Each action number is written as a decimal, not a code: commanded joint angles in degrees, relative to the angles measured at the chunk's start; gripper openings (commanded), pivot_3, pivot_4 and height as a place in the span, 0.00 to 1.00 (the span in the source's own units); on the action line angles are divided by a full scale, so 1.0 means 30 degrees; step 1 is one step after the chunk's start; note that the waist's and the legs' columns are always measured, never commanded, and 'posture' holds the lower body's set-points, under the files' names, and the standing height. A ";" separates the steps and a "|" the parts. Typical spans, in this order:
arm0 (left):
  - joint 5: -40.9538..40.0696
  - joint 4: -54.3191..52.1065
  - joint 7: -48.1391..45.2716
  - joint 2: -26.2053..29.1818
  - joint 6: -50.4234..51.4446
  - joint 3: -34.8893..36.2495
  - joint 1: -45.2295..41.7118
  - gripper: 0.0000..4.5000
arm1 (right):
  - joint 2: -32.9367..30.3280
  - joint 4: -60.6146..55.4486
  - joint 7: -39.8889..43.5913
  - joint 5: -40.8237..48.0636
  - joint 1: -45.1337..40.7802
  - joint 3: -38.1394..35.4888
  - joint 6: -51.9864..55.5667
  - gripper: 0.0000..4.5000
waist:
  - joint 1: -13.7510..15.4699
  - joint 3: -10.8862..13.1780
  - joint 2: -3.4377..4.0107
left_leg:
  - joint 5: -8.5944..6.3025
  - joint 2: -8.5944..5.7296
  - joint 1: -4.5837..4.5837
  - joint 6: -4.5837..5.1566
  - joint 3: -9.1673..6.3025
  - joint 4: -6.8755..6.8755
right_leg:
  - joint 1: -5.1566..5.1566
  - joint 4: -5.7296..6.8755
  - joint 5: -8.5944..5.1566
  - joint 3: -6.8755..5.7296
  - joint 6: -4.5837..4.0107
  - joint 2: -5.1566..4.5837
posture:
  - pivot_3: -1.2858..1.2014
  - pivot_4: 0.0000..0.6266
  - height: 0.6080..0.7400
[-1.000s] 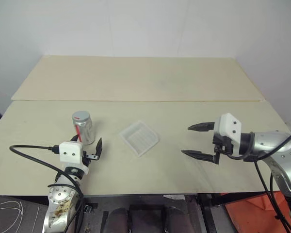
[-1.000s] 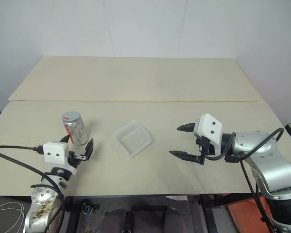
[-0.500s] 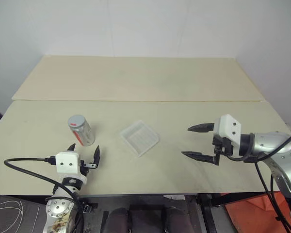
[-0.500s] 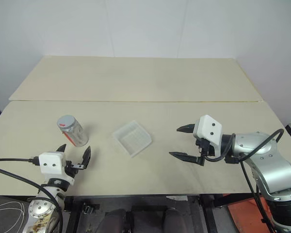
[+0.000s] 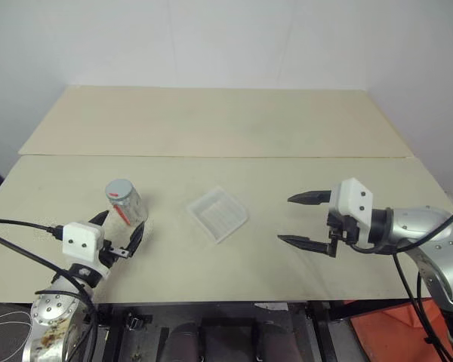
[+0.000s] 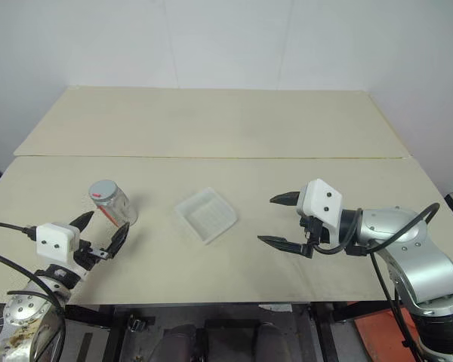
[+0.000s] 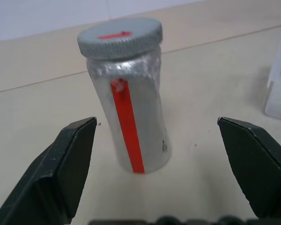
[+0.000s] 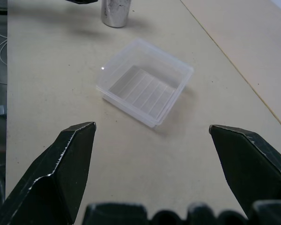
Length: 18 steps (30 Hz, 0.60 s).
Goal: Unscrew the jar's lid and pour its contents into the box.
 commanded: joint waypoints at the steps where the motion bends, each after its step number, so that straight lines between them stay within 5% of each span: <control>1: -0.0168 0.0521 -0.0340 0.0356 -0.0250 0.0118 -0.0760 1.00 | -0.0173 -0.0618 -0.0140 0.0231 0.0000 -0.0499 -0.0150 1.00 | -0.0001 0.0000 0.0000 | 0.0000 0.0001 0.0001 0.0000 -0.0001 0.0000 | -0.0001 0.0000 0.0001 -0.0003 0.0000 0.0002 | 0.52 0.24 1.00; 18: 0.0941 0.4302 0.0323 -0.0068 -0.0694 -0.0939 -0.4771 1.00 | -0.0281 -0.0966 -0.0570 0.0287 -0.0077 -0.0663 0.0090 1.00 | 0.0002 0.0000 -0.0001 | 0.0002 -0.0002 -0.0002 -0.0001 -0.0003 0.0000 | 0.0007 -0.0001 0.0064 -0.0013 0.0104 0.0003 | 0.52 0.24 1.00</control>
